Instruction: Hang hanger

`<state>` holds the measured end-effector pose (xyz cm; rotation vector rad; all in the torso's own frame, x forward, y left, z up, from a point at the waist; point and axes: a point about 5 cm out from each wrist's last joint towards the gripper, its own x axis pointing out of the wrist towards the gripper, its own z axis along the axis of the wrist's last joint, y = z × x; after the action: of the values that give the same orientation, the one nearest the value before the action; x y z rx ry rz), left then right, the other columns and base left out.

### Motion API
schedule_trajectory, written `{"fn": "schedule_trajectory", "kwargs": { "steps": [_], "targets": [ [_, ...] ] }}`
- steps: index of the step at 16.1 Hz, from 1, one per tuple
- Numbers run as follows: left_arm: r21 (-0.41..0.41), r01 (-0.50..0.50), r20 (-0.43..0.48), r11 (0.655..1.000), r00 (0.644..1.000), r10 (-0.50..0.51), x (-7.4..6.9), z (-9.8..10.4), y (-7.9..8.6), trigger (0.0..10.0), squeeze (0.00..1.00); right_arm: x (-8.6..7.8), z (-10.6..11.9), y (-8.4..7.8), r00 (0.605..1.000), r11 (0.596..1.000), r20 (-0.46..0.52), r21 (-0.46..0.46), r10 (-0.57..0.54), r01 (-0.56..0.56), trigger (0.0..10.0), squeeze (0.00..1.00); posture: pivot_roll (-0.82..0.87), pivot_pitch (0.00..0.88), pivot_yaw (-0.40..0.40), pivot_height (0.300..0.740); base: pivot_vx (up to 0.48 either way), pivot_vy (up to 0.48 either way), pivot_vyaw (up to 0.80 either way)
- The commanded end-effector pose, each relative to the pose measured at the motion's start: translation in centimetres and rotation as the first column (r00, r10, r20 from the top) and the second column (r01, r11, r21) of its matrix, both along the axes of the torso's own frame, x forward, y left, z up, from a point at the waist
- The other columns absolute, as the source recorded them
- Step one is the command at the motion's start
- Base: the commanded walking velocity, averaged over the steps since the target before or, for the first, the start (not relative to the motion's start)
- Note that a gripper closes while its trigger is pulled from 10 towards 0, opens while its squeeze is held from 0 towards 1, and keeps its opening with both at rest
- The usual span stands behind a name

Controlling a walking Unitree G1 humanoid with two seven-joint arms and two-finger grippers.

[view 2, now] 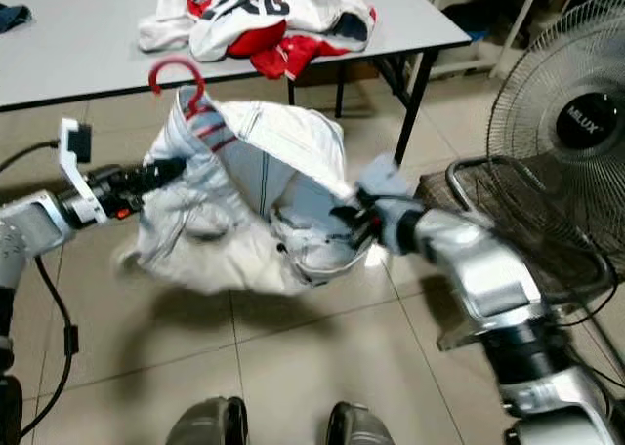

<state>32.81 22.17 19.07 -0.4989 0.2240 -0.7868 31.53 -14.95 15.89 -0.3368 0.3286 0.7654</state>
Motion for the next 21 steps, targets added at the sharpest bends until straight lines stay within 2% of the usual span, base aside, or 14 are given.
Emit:
{"fn": "schedule_trajectory", "kwargs": {
  "steps": [1, 5, 8, 9, 10, 12, 13, 14, 15, 17, 18, 19, 20, 21],
  "targets": [
    [-0.045, 0.093, 0.113, 0.995, 0.99, -0.087, -0.6, 2.3, -1.3, 0.0, 0.0, 0.6, -1.6, 0.8, 0.999, 0.999, 0.01, -0.017, -0.048, 0.048, 0.0, 0.0, -0.06, 0.126, 0.037, 0.74, 0.0, 0.0, 0.0],
    [0.113, 0.24, 0.137, 0.964, 0.957, -0.254, -2.8, 1.6, -2.8, 0.0, 0.0, 2.9, -1.4, 2.3, 0.983, 0.991, 0.125, 0.006, -0.133, 0.133, 0.0, 0.0, -0.05, 0.129, 0.034, 0.74, 0.0, 0.0, 0.0],
    [0.182, 0.38, 0.204, 0.907, 0.888, -0.413, -5.1, 3.0, -3.1, 0.0, 0.0, 4.3, -1.8, 2.4, 0.968, 0.985, 0.22, -0.099, -0.118, 0.142, 0.0, 0.0, -0.05, 0.129, 0.022, 0.74, 0.0, 0.0, 0.0],
    [0.191, 0.399, 0.211, 0.897, 0.876, -0.434, -5.4, 3.2, -3.2, 0.0, 0.0, 4.4, -1.9, 2.3, 0.967, 0.983, 0.231, -0.116, -0.11, 0.14, 0.0, 0.0, -0.05, 0.129, 0.022, 0.74, 0.0, 0.0, 0.0],
    [0.201, 0.375, 0.252, 0.905, 0.873, -0.418, -5.3, 3.6, -3.4, 0.0, 0.0, 4.4, -2.3, 2.6, 0.966, 0.982, 0.243, -0.143, -0.084, 0.121, 0.0, 0.0, -0.05, 0.129, 0.013, 0.74, 0.0, 0.0, 0.0],
    [0.165, 0.304, 0.362, 0.938, 0.866, -0.344, -4.3, 4.7, -4.0, 0.0, 0.0, 3.8, -3.5, 4.4, 0.97, 0.985, 0.244, -0.164, -0.01, 0.051, 0.0, 0.0, -0.05, 0.128, 0.015, 0.74, 0.0, 0.0, 0.0],
    [0.15, 0.325, 0.369, 0.934, 0.858, -0.357, -4.5, 4.8, -4.2, 0.0, 0.0, 3.7, -3.8, 4.7, 0.969, 0.984, 0.246, -0.174, 0.004, 0.04, 0.0, 0.0, -0.05, 0.128, 0.015, 0.74, 0.0, 0.0, 0.0],
    [0.136, 0.352, 0.372, 0.926, 0.848, -0.377, -4.8, 4.9, -4.3, 0.0, 0.0, 3.7, -4.1, 4.8, 0.968, 0.981, 0.252, -0.188, 0.01, 0.039, 0.0, 0.0, -0.05, 0.127, 0.017, 0.74, 0.0, 0.0, 0.0],
    [0.08, 0.457, 0.363, 0.886, 0.814, -0.453, -5.9, 5.2, -4.8, 0.0, 0.0, 3.8, -4.9, 4.9, 0.969, 0.976, 0.249, -0.213, 0.008, 0.046, 0.0, 0.0, -0.05, 0.126, 0.019, 0.74, 0.0, 0.0, 0.0],
    [0.091, 0.54, 0.331, 0.836, 0.776, -0.537, -7.2, 5.0, -4.8, 0.0, 0.0, 4.3, -5.2, 4.2, 0.968, 0.969, 0.248, -0.226, -0.04, 0.098, 0.0, 0.0, -0.05, 0.126, 0.019, 0.74, 0.0, 0.0, 0.0],
    [0.091, 0.54, 0.331, 0.836, 0.776, -0.537, -7.2, 5.0, -4.8, 0.0, 0.0, 4.3, -5.2, 4.2, 0.968, 0.969, 0.248, -0.226, -0.04, 0.098, 0.0, 0.0, -0.05, 0.126, 0.019, 0.74, 0.0, 0.0, 0.0],
    [0.133, 0.562, 0.292, 0.817, 0.765, -0.574, -7.8, 4.4, -4.7, 0.0, 0.0, 4.7, -5.1, 3.6, 0.964, 0.966, 0.259, -0.227, -0.067, 0.128, 0.0, 0.0, -0.05, 0.123, 0.015, 0.74, 0.0, 0.0, 0.0],
    [0.233, 0.563, 0.224, 0.793, 0.762, -0.607, -8.2, 3.1, -4.4, 0.0, 0.0, 5.1, -4.7, 2.8, 0.957, 0.962, 0.276, -0.225, -0.09, 0.155, 0.0, 0.0, -0.05, 0.122, 0.012, 0.74, 0.0, 0.0, 0.0],
    [0.284, 0.549, 0.204, 0.786, 0.767, -0.609, -8.3, 2.5, -4.5, 0.0, 0.0, 5.3, -4.5, 2.3, 0.954, 0.96, 0.283, -0.227, -0.095, 0.163, 0.0, 0.0, -0.05, 0.122, 0.01, 0.74, 0.0, 0.0, 0.0]
  ]
}}
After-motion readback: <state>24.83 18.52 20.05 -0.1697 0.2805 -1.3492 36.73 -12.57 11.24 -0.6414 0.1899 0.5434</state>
